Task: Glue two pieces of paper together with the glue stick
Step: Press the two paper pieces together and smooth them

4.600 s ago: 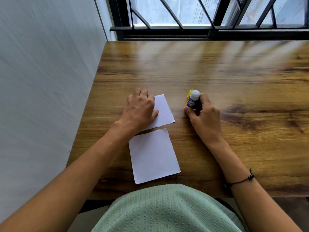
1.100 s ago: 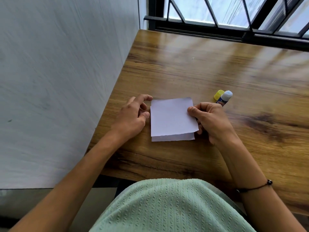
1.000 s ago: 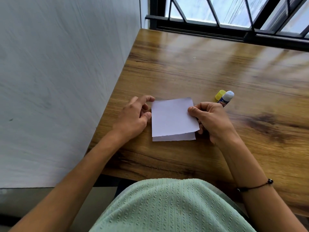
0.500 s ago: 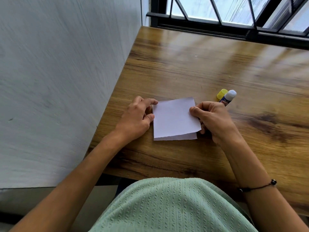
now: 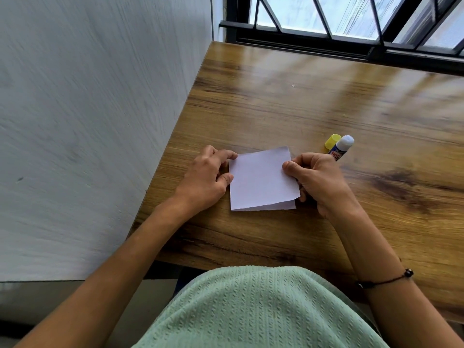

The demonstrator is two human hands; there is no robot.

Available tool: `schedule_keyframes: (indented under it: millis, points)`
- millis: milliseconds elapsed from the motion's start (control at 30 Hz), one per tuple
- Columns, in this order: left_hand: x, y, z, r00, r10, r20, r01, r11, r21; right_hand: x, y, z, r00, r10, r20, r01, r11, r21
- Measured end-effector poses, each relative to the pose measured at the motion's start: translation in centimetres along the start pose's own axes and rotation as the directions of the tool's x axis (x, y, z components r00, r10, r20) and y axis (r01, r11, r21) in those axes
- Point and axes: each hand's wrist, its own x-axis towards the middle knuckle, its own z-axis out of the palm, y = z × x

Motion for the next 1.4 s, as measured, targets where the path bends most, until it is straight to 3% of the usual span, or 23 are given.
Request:
schedule_keyframes:
  millis: [333,567,833,1000,1133,1300,1400]
  points:
    - [-0.2,0.3,0.0,0.999,0.025,0.04,-0.029,0.994,0.103,0.0,0.2,0.1,0.998,-0.054,-0.042,0.049,0.992,-0.116]
    - [-0.1,0.4,-0.2,0.993,0.032,0.113,-0.053,0.982,0.183,-0.9,-0.3,0.1,0.986,-0.153,-0.068,0.12,0.93,-0.348]
    - [-0.2,0.3,-0.2,0.982,0.043,0.182,-0.101,0.94,0.326,-2.3,-0.6,0.4,0.984,-0.171,-0.045,0.122,0.841,-0.527]
    - [-0.2,0.4,-0.1,0.977,0.034,0.209,-0.109,0.928,0.357,-2.8,-0.8,0.7,0.994,-0.109,0.007,0.08,0.681,-0.728]
    - [-0.2,0.4,-0.1,0.976,0.025,0.217,-0.105,0.924,0.368,-3.3,-1.7,1.6,0.958,-0.288,-0.009,0.137,0.483,-0.865]
    - [-0.3,0.0,0.2,0.982,0.057,0.179,-0.121,0.921,0.37,-4.3,-3.4,5.2,0.839,-0.512,0.187,0.497,0.578,-0.648]
    - [-0.4,-0.7,0.2,0.985,0.066,0.158,-0.119,0.929,0.351,-4.4,-2.8,7.4,0.875,-0.363,0.321,0.478,0.753,-0.453]
